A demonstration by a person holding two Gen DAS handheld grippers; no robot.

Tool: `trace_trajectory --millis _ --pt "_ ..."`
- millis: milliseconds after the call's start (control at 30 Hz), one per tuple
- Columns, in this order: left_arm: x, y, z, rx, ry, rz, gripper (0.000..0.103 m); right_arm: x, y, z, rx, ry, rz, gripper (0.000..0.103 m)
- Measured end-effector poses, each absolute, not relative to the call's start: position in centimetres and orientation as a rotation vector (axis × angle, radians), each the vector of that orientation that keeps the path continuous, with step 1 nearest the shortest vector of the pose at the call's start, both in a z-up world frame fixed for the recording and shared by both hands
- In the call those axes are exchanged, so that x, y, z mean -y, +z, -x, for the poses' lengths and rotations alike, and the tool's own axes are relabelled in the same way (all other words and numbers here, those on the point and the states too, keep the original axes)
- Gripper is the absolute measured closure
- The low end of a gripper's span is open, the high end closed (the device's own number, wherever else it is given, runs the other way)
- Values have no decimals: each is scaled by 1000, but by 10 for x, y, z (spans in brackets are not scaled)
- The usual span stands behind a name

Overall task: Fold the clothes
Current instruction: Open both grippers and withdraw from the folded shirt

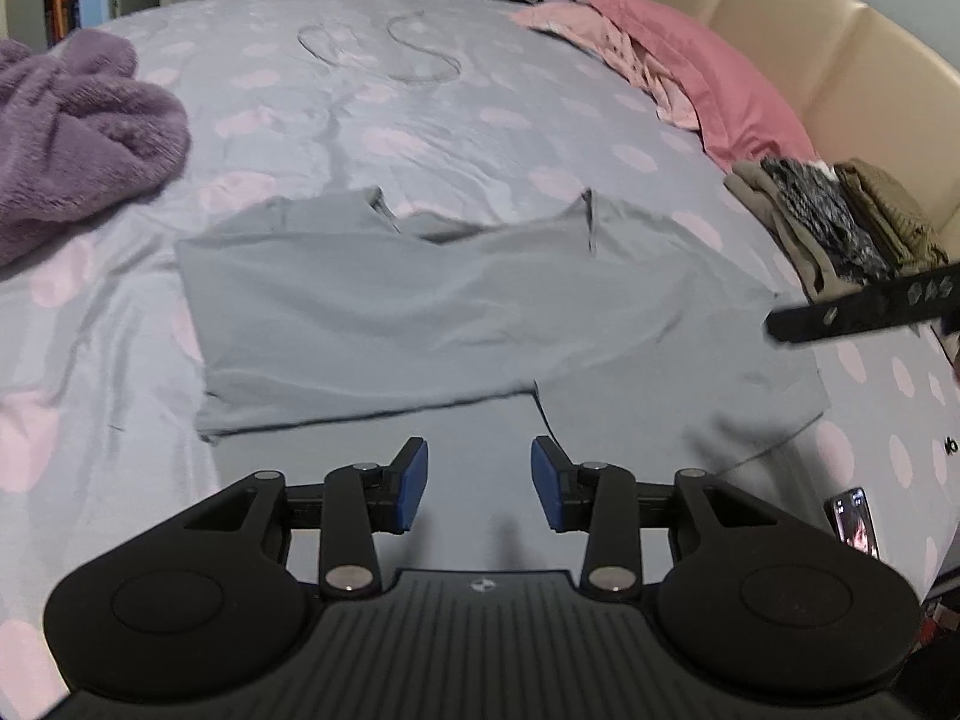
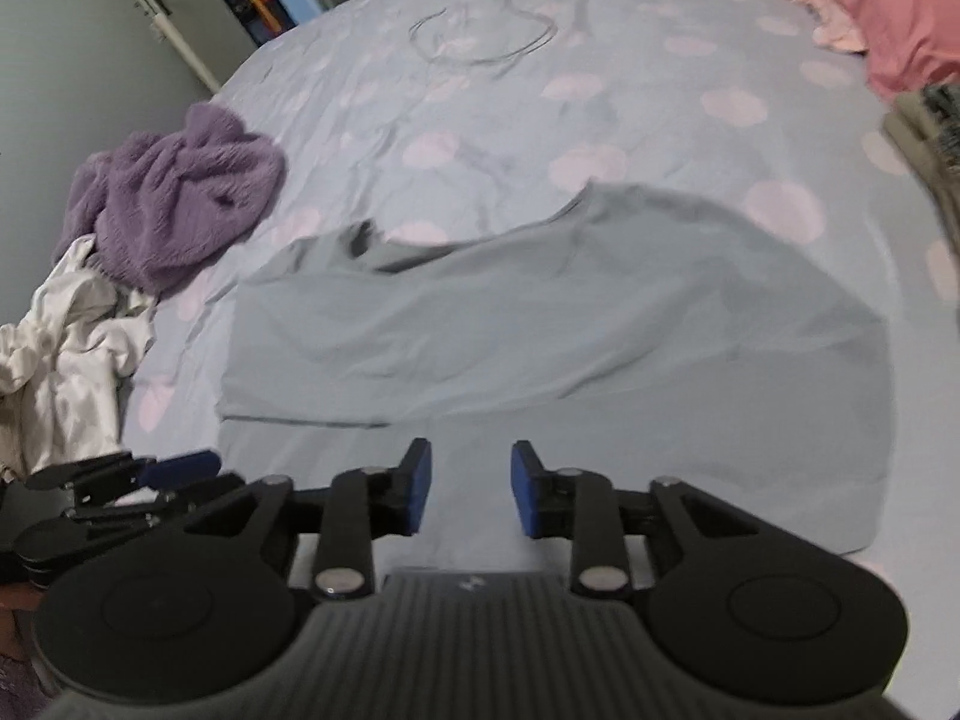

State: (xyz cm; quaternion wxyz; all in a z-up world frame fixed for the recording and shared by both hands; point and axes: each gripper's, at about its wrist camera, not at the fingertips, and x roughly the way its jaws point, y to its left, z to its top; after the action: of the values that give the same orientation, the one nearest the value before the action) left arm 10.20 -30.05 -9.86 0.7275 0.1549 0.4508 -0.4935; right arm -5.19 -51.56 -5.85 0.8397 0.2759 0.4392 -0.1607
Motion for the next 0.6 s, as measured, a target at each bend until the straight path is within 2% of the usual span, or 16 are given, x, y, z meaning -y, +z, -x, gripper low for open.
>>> trace_trajectory --millis 500,533,600 --pt "374 -160 -97 -1186 -1091 -218 67 570 -87 97 -1007 -530 -520 68" --pt "379 -164 -96 -1191 -1083 -224 68 572 -88 99 -1008 -536 -518 68" --pt "387 -169 -93 -1179 -1079 -244 77 577 -90 101 -1011 -548 -512 68"
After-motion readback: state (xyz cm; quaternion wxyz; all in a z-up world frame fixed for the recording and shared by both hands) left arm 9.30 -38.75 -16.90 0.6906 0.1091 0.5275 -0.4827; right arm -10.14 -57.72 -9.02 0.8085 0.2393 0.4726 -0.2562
